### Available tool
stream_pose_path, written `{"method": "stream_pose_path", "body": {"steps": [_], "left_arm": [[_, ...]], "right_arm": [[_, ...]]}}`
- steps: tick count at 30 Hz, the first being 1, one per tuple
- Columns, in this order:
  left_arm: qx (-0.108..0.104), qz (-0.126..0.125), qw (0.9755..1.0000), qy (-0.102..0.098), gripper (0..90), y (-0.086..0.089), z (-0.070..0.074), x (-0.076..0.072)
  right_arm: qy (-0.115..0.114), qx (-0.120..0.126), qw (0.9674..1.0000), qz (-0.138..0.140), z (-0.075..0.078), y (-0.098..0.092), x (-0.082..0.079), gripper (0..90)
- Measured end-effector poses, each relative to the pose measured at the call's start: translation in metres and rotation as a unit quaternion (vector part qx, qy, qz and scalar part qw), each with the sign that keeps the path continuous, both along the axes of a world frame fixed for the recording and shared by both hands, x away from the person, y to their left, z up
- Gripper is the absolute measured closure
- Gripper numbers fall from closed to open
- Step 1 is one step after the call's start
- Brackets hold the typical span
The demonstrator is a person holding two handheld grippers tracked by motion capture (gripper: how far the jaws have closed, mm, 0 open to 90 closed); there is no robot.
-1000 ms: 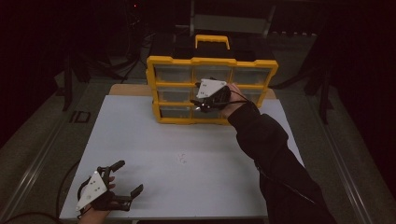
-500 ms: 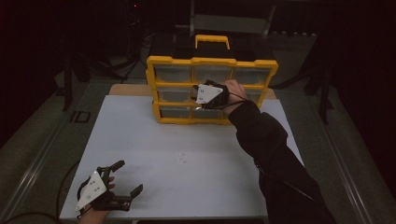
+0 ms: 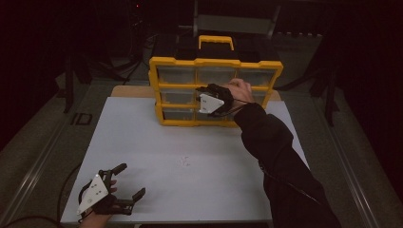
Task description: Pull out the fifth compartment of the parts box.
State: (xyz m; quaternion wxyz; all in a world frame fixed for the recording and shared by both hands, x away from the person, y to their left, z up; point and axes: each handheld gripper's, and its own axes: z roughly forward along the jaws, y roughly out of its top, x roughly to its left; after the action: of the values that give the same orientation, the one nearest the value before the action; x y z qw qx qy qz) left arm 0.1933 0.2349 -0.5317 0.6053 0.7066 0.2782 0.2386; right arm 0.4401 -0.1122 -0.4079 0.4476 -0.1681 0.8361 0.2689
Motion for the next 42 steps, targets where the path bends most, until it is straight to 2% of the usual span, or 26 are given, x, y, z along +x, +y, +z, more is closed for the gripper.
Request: {"method": "stream_pose_path", "body": {"steps": [5,8,10,15,18,24,31,39,42], "left_arm": [[0.000,0.000,1.0000,0.000,0.0,-0.0001,0.0001,0.0000],[0.000,0.000,1.0000,0.000,0.0,-0.0001,0.0001,-0.0001],[0.000,0.000,1.0000,0.000,0.0,0.0001,0.0003,-0.0005],[-0.001,0.000,1.0000,-0.001,0.0,0.0006,0.0005,-0.0008],[0.000,0.000,1.0000,0.000,0.0,0.0005,0.0003,-0.0006],[0.000,0.000,1.0000,0.001,0.0,0.0004,0.0003,-0.0005],[-0.001,0.001,1.0000,0.000,0.0,0.0008,0.0003,-0.0004],[-0.001,0.001,1.0000,0.000,0.0,0.0008,0.0004,-0.0004],[0.000,0.001,1.0000,0.000,0.0,0.0008,0.0005,-0.0004]], "right_arm": [[-0.015,-0.005,0.9999,0.007,-0.0034,-0.0027,0.0000,65.7],[-0.007,0.000,1.0000,0.004,-0.0026,-0.0031,0.0004,66.5],[-0.013,-0.002,0.9999,0.006,-0.0035,-0.0037,0.0006,67.2],[-0.016,0.013,0.9998,0.001,-0.0085,-0.0060,0.0003,70.0],[-0.007,0.027,0.9996,-0.007,-0.0077,-0.0058,0.0011,73.8],[-0.002,0.027,0.9996,-0.013,-0.0066,-0.0047,0.0013,74.7],[0.027,0.024,0.9992,-0.014,-0.0014,-0.0043,0.0035,74.8],[0.036,0.025,0.9990,-0.004,0.0004,-0.0064,-0.0004,74.7],[0.047,0.031,0.9984,-0.005,0.0007,-0.0064,-0.0036,74.7]]}}
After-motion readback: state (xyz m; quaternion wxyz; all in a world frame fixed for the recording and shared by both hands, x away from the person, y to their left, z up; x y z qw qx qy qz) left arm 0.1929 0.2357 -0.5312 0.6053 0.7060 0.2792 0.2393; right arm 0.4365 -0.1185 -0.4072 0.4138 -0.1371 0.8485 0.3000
